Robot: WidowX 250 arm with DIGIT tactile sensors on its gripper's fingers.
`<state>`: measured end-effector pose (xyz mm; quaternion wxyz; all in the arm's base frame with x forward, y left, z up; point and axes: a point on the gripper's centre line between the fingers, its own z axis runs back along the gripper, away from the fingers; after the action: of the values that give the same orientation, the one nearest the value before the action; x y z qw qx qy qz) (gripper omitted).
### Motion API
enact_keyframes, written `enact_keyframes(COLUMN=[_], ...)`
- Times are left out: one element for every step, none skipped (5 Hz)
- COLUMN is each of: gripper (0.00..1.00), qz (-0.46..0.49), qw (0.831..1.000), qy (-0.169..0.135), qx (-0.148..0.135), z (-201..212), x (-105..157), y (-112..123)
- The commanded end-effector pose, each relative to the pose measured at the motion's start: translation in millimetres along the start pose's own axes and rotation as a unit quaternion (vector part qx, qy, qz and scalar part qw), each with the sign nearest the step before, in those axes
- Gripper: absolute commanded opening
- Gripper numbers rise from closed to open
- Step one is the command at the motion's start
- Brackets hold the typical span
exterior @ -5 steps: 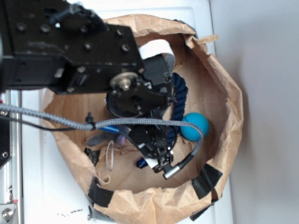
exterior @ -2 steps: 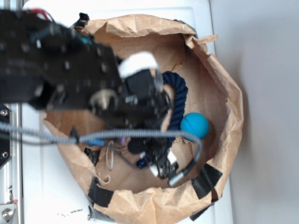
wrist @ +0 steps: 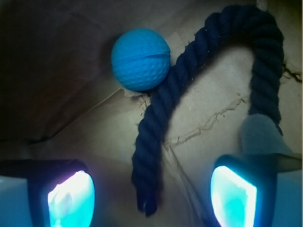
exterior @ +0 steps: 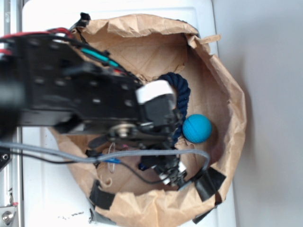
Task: Grab the blue rope.
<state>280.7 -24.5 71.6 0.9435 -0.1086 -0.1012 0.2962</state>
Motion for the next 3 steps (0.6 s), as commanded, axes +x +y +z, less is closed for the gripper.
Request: enact_keyframes(gripper=[1.0,1.0,1.0], qz=[-0.005,-0.015,-0.036], qw=[1.0,1.0,0.999], qy=[-0.015,-0.015,-0.002], qx=[0.009,0.009,-0.004], z=[-4.2,-19.4,-28.7], x=[16.8,20.0,19.5], y=[-5.2,-3.5,-0.6])
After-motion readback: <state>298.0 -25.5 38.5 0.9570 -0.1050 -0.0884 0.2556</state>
